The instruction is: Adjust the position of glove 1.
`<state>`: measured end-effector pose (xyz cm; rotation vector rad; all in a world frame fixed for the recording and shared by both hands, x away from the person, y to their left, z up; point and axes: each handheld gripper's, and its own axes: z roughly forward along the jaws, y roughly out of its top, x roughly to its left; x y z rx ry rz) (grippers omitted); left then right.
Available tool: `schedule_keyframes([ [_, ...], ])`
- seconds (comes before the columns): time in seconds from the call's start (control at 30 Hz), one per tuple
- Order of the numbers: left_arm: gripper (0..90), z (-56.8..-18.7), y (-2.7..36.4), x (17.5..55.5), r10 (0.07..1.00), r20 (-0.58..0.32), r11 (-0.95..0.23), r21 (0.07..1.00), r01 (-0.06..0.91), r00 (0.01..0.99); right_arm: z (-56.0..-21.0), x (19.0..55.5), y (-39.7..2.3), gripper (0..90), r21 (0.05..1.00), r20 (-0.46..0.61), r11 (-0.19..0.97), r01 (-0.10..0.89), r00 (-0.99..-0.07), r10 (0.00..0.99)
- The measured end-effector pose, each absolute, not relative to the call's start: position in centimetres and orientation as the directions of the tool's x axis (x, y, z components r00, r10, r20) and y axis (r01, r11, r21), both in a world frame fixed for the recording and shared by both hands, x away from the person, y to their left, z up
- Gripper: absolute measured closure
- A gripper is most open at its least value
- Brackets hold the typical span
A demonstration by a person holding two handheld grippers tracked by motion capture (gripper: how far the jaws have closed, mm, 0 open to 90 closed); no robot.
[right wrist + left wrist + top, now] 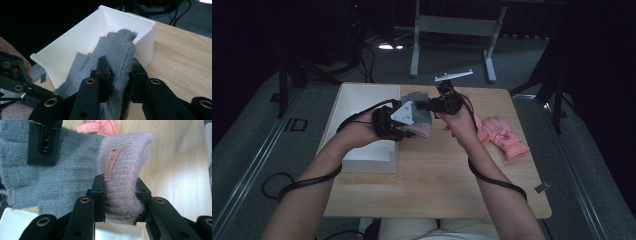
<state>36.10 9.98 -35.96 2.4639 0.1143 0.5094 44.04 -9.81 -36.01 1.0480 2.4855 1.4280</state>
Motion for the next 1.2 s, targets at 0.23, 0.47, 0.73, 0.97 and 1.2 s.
schedule_keyframes([
  [0.23,68.7,-35.9,12.6,35.8,0.238,0.316,-0.802,0.597,0.002,0.918,-35.5,44.3,-7.2,74.3,0.792,0.236,0.353,0.499,-0.783,0.576],
  [0.47,68.8,-35.8,15.9,36.2,0.246,0.293,-0.825,0.563,0.041,0.924,-35.9,44.5,-2.5,74.4,0.785,0.24,0.379,0.49,-0.804,0.544],
  [0.73,68.8,-37.0,19.4,35.9,0.264,0.285,-0.836,0.545,0.071,0.922,-36.6,44.5,1.2,74.4,0.777,0.239,0.407,0.481,-0.823,0.515],
  [0.97,68.6,-39.2,21.2,36.3,0.263,0.262,-0.836,0.542,0.084,0.928,-38.4,44.9,3.4,74.3,0.757,0.253,0.425,0.496,-0.823,0.509],
  [1.2,68.4,-42.8,20.3,37.3,0.223,0.285,-0.894,0.441,0.079,0.932,-41.3,45.7,4.6,74.2,0.702,0.236,0.48,0.526,-0.808,0.54],
])
